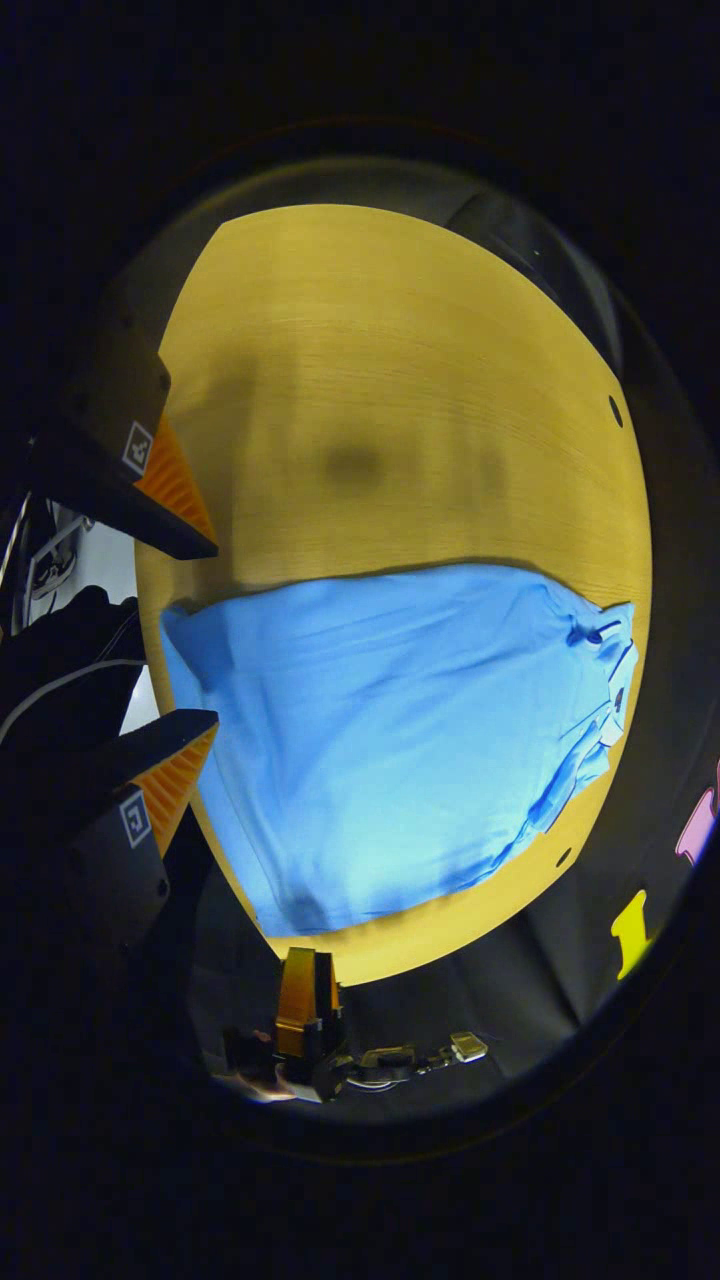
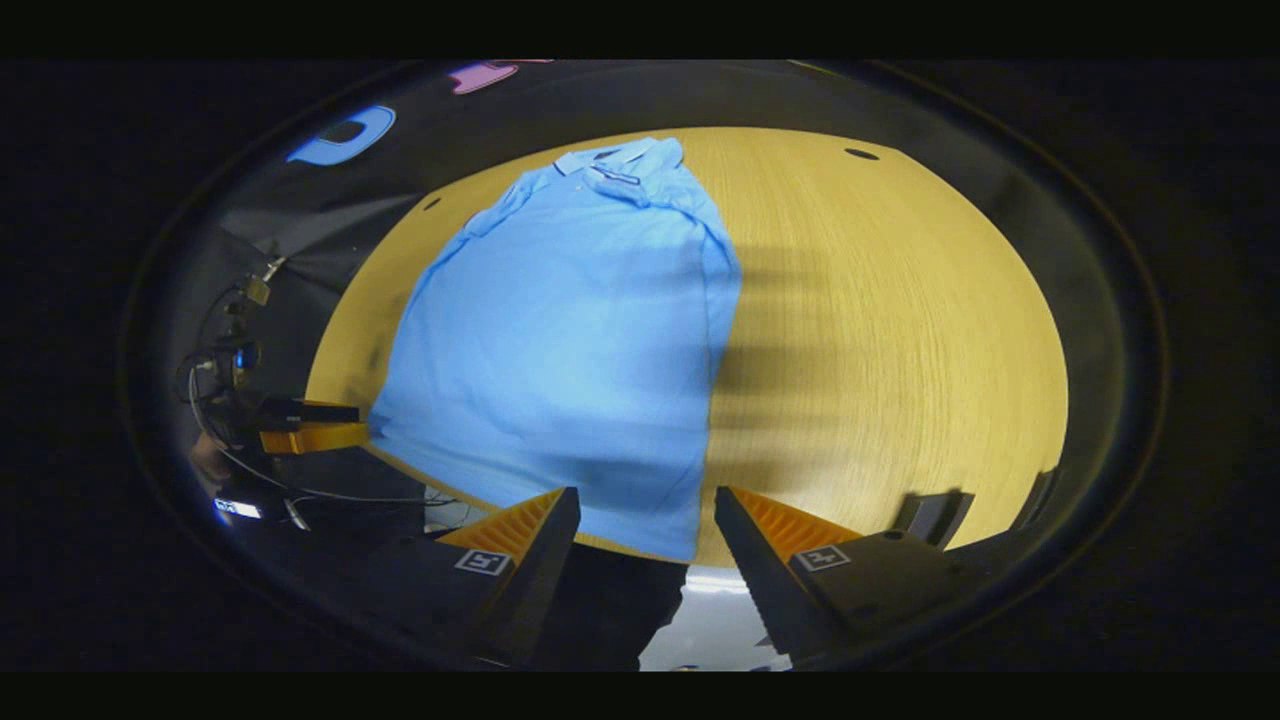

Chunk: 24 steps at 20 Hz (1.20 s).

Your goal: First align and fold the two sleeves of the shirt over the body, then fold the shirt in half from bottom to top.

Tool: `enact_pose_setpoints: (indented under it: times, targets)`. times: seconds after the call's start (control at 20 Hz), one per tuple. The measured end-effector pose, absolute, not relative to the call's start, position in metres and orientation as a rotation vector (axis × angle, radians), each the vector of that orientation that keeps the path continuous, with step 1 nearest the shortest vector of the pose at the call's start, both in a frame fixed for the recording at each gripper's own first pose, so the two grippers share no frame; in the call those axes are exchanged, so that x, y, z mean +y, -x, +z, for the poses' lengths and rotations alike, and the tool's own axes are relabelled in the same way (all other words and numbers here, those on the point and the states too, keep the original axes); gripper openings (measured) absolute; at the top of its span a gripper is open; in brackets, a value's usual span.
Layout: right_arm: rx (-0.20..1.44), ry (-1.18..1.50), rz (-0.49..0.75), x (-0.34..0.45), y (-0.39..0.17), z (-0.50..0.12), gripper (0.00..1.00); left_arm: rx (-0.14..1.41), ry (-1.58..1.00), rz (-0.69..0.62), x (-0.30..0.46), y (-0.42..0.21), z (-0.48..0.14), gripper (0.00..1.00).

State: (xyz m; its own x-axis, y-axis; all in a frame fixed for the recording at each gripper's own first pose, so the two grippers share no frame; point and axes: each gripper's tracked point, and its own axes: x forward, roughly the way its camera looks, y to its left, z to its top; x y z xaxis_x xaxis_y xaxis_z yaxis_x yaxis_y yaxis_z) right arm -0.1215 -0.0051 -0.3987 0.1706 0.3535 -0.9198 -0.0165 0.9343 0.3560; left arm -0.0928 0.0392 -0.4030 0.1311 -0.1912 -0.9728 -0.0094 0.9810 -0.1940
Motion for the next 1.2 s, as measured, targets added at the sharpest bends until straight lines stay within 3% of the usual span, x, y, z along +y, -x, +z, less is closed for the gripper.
enact_pose_setpoints:
  times: [0.05,0.15,0.2,0.4,0.75,0.8,0.85,0.9,0.95,1.05,1.1,1.15,1.2]
  targets:
    - [1.392,-0.279,0.26,-0.004,0.127,-0.403,0.96,1.443,0.172,-0.124,0.039,0.095,-0.407,0.98]
    - [1.412,-0.258,0.23,-0.009,0.136,-0.409,0.8,1.463,0.181,-0.109,0.039,0.101,-0.412,0.98]
    - [1.418,-0.262,0.218,-0.01,0.138,-0.412,0.9,1.471,0.189,-0.105,0.038,0.103,-0.415,0.98]
    - [1.46,-0.223,0.165,-0.022,0.147,-0.422,0.89,1.484,0.213,-0.115,0.025,0.099,-0.413,0.98]
    - [1.49,-0.199,0.183,-0.008,0.147,-0.431,0.89,1.511,0.207,-0.138,0.005,0.093,-0.416,0.97]
    - [1.488,-0.183,0.19,-0.005,0.144,-0.432,0.89,1.508,0.208,-0.14,0.003,0.091,-0.417,0.95]
    - [1.478,-0.159,0.198,-0.004,0.139,-0.432,0.81,1.505,0.22,-0.14,-0.001,0.089,-0.421,0.93]
    - [1.469,-0.146,0.212,0.0,0.136,-0.433,0.87,1.499,0.215,-0.132,-0.004,0.088,-0.426,0.72]
    - [1.461,-0.166,0.237,0.007,0.133,-0.436,0.76,1.475,0.205,-0.145,-0.006,0.082,-0.427,0.51]
    - [1.443,-0.266,0.233,0.017,0.127,-0.429,0.12,1.432,0.209,-0.166,-0.014,0.073,-0.425,0.09]
    - [1.415,-0.283,0.231,0.019,0.12,-0.432,0.1,1.419,0.204,-0.178,-0.014,0.07,-0.424,0.06]
    - [1.394,-0.276,0.226,0.015,0.114,-0.433,0.0,1.399,0.194,-0.19,-0.014,0.064,-0.421,0.06]
    - [1.375,-0.268,0.228,0.013,0.112,-0.432,0.05,1.381,0.182,-0.205,-0.013,0.059,-0.416,0.06]
